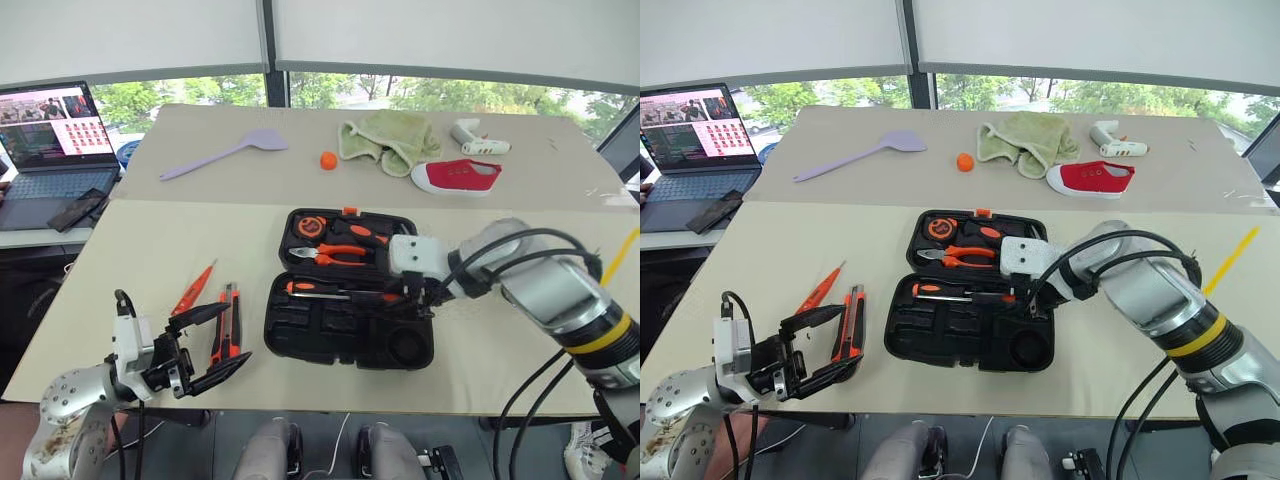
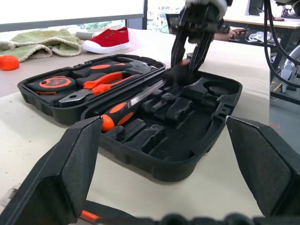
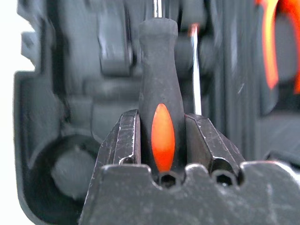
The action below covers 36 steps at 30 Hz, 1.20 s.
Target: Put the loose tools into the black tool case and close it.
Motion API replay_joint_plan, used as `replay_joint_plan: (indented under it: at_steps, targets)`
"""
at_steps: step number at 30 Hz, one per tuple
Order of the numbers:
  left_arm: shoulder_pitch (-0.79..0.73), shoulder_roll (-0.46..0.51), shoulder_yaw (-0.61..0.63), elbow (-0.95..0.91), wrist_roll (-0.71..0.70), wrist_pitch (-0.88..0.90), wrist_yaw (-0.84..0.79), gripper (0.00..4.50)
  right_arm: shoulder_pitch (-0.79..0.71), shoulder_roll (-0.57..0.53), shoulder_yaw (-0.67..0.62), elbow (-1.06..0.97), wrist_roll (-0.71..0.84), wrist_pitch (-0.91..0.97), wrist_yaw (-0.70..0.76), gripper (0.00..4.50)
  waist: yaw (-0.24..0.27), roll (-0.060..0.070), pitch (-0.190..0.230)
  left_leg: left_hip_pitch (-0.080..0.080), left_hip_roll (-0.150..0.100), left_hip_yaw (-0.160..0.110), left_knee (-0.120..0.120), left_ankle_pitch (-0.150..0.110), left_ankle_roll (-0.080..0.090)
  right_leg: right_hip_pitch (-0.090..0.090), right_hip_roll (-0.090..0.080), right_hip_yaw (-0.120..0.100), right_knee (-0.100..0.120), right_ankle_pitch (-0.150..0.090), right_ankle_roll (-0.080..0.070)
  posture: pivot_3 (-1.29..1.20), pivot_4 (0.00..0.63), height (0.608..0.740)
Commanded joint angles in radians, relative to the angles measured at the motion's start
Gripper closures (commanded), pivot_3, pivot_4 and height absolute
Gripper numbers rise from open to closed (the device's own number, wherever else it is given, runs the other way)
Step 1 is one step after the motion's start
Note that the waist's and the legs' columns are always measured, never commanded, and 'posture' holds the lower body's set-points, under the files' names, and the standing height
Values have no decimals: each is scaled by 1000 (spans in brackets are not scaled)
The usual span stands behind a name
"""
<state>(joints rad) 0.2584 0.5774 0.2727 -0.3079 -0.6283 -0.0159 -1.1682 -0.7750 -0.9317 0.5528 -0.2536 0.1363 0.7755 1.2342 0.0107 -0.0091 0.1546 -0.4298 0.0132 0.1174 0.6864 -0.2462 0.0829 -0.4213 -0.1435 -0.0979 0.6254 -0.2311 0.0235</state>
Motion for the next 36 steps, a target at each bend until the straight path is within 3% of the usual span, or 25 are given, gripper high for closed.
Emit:
replay_joint_plan:
  at_steps: [1,10,14,24,29,36]
  targets:
    - [18,-2,6,-41,0,-20,9,0,8,-29,-10,-23,-27,21,18,3487,-2,0,0,0,0,0,0,0,0,0,1,0,0,0,0,0,150,740]
    - [4,5,-2,-30,6,-22,9,0,24,25,-22,23,-42,33,-11,3487,-4,0,0,2,1,0,0,1,-1,1,5,0,2,0,0,0,150,740]
    - [6,8,1,-26,6,-24,6,0,16,28,-7,65,-79,-61,10,3487,-3,0,0,2,1,0,1,1,-1,1,6,0,2,0,0,0,150,740]
    - [23,1,10,-27,8,-34,16,0,13,18,-220,112,49,-159,77,3487,-3,0,0,2,1,1,2,1,-1,1,8,0,3,0,0,0,150,740]
    - [17,0,10,-16,9,-40,16,0,61,4,-199,110,34,-169,98,3487,-2,-1,0,2,1,1,2,1,-1,2,8,0,2,0,0,0,150,740]
    - [16,5,7,-15,9,-44,16,0,53,78,-162,70,30,-130,79,3487,-10,0,0,2,1,1,2,1,-2,1,8,1,4,0,0,0,150,740]
